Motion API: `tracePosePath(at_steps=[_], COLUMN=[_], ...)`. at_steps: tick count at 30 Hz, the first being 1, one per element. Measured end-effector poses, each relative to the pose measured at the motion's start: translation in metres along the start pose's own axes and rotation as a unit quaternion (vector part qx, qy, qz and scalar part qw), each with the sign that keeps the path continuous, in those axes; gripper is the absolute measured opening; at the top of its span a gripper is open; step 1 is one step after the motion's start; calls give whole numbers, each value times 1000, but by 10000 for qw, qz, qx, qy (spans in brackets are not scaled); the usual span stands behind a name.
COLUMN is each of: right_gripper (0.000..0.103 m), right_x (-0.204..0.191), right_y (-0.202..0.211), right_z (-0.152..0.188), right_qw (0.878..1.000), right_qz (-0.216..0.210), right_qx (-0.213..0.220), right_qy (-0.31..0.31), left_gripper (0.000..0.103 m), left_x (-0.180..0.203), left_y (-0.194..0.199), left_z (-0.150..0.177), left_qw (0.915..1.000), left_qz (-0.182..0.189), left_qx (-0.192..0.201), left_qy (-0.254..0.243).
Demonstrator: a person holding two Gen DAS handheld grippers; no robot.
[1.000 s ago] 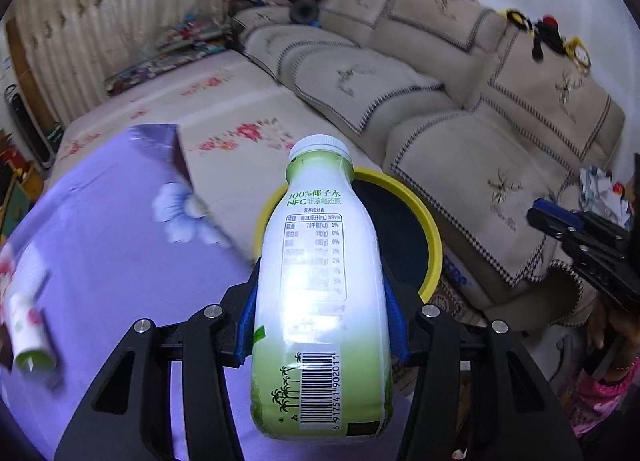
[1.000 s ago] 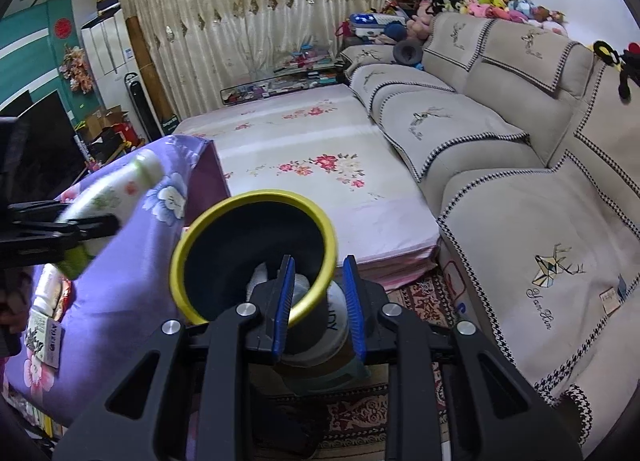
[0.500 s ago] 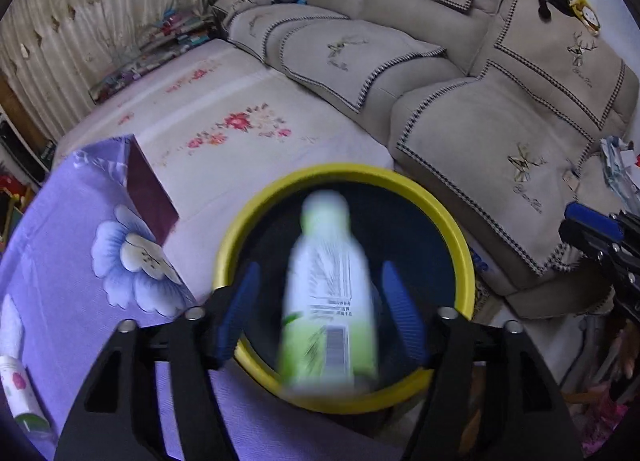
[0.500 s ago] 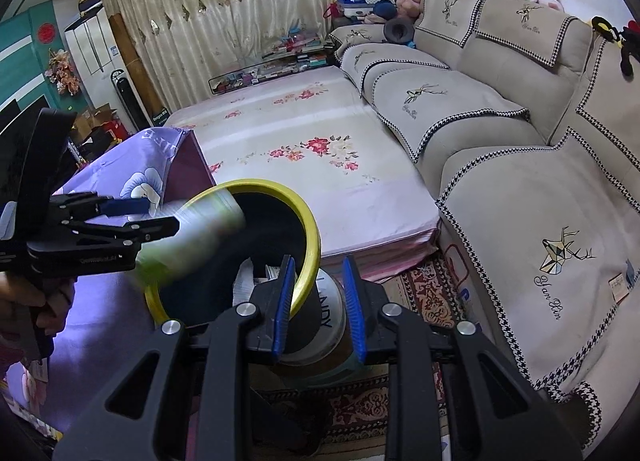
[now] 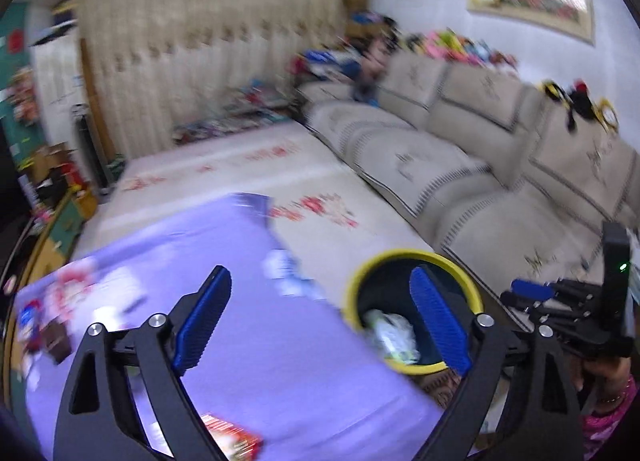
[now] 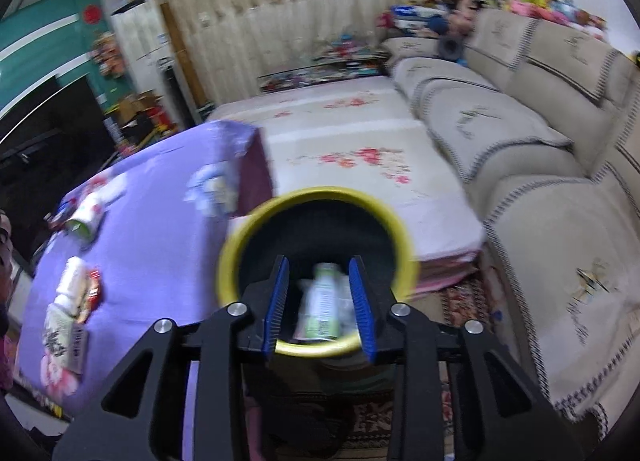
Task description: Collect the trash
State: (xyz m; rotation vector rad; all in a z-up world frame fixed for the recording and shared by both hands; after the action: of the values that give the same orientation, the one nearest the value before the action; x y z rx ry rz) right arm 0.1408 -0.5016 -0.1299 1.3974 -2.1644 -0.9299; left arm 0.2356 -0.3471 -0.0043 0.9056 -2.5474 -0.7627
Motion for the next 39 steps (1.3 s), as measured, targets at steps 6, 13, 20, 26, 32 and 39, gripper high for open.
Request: tracePosePath(at_steps=[6,13,20,26,32,39], right_gripper=[42,45,46,51,87,98], right_x=[-121,-243,-271,-278,-285,-287], right_y=[-13,-49,-78,-91,-98,-101], right_z=[-2,3,18,25,28,31], right_qw=[9930,9823,9799,9802,9789,9764], right_qz=[-925,-1075,-750,-516,-448,-461], right_qx=[-82,-179,-421,-470,-429,-532], right_qy=[732,1521,1802,1853,1946,2042], left_gripper=[93,93,94,94,94,94], left_x=[-87,-164,-217,-236,-238,-241], left_y=[105,191,232,229,227,217], left_z=[47,126,196,219,216,208], left_qw=[9903,9632,9436,9392,9376,9372], left_qz=[-1205,-2326,-2735,-2685,-2763,-2787], left_qx=[465,549,527,489,489,440], left_qy=[516,1232,1792,2081,2055,2051])
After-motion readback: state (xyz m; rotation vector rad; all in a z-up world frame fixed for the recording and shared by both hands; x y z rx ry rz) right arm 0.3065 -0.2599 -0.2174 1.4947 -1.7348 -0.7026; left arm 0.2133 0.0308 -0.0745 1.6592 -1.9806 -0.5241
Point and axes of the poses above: each gripper's, at about its wrist camera, not at the fingertips, and y roughly against the way its jaws point, x to its right, z to its underside, the point moved 5 cm from there along -y, roughly the way its jaws point, and after that the axes turned 13 degrees about z, right-handed, at the moved point
